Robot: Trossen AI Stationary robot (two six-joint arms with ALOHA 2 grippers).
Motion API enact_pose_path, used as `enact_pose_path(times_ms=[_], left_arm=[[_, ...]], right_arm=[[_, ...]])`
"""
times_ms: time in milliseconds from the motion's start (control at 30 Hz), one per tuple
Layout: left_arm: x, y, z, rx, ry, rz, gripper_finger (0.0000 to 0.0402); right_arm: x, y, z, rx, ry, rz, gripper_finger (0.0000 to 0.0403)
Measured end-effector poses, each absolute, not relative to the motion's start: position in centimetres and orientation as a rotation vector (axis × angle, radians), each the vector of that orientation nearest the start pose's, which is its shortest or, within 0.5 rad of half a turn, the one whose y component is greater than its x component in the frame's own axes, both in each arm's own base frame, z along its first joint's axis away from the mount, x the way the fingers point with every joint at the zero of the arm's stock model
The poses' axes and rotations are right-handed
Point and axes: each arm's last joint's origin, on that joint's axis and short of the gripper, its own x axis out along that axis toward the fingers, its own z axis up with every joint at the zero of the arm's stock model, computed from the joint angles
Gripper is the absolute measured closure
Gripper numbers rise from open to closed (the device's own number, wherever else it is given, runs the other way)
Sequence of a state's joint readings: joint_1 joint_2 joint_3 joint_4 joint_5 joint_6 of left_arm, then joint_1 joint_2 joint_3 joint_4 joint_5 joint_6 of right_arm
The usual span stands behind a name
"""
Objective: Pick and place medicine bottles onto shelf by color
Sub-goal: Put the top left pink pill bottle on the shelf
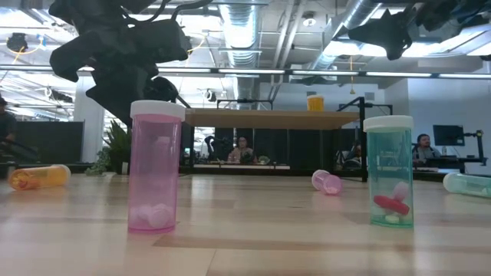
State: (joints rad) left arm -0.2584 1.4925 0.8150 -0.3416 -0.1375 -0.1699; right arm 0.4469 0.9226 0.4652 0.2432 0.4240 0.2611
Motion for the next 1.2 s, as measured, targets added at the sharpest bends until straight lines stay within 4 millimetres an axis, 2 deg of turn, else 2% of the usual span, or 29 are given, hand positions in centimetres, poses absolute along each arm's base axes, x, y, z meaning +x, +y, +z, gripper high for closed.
enact_pose_path(times_ms=[467, 833, 1033, 1200], left_arm=[[27.0, -6.7, 17.8, 0.046, 1.003, -0.025, 0.0290], [27.1, -6.7, 18.0, 0.060, 1.002, -0.031, 0.0304], [28.1, -6.7, 19.8, 0.080, 0.969, -0.045, 0.0304], [29.0, -5.4, 21.9, 0.076, 0.976, 0.000, 0.0305]], right_arm=[[18.5, 7.5, 24.2, 0.184, 0.170, 0.000, 0.0072], [18.5, 7.5, 24.2, 0.184, 0.170, 0.001, 0.0072], [18.5, 7.5, 24.2, 0.184, 0.170, 0.001, 0.0072], [18.5, 7.5, 24.2, 0.184, 0.170, 0.001, 0.0072]])
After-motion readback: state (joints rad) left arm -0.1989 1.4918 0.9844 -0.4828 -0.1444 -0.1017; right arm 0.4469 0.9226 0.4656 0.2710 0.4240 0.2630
